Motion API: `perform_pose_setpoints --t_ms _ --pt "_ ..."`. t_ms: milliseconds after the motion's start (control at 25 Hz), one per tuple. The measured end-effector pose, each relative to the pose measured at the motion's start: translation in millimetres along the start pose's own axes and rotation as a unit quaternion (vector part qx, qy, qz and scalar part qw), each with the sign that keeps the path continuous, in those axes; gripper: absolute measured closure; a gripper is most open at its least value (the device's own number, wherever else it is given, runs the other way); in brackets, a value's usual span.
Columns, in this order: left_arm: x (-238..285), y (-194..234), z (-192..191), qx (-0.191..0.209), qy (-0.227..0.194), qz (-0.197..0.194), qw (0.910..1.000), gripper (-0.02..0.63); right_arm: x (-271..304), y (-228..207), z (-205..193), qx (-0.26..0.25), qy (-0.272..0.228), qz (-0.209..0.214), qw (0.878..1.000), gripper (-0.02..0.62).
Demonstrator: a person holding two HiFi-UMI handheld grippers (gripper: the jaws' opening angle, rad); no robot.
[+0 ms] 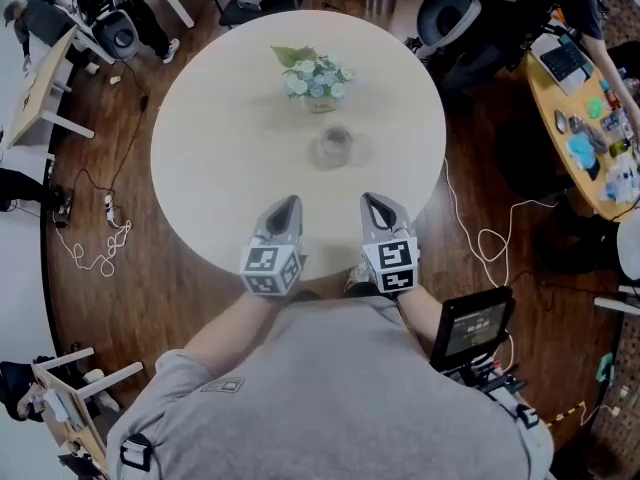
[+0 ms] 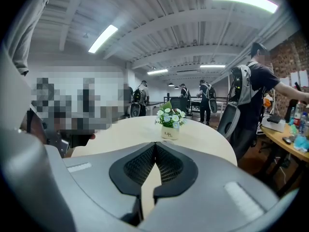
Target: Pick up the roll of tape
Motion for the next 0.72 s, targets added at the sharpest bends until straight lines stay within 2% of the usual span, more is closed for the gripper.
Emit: perform_pose_setpoints --t_ms 320,720 --pt "28.8 -0.3 7.3 -0.009 0.004 0.014 0.9999 0.604 25.4 -21.9 2.4 0.004 0.01 0.015 1.0 0.581" --pt "56.0 29.2 9.0 -0.019 -0.003 -0.005 0.9998 0.604 55.9 -25.7 10.3 -0.018 0.022 -0.013 1.0 0.581"
Point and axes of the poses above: the fingertips, and each gripper's own axes: x forward along the fingers, y to its left, z out of its top, the point moved 3 cm from there along -x, backward along the fingers, and after that the axes turned 7 degrees about -z, right-handed, at the moved point
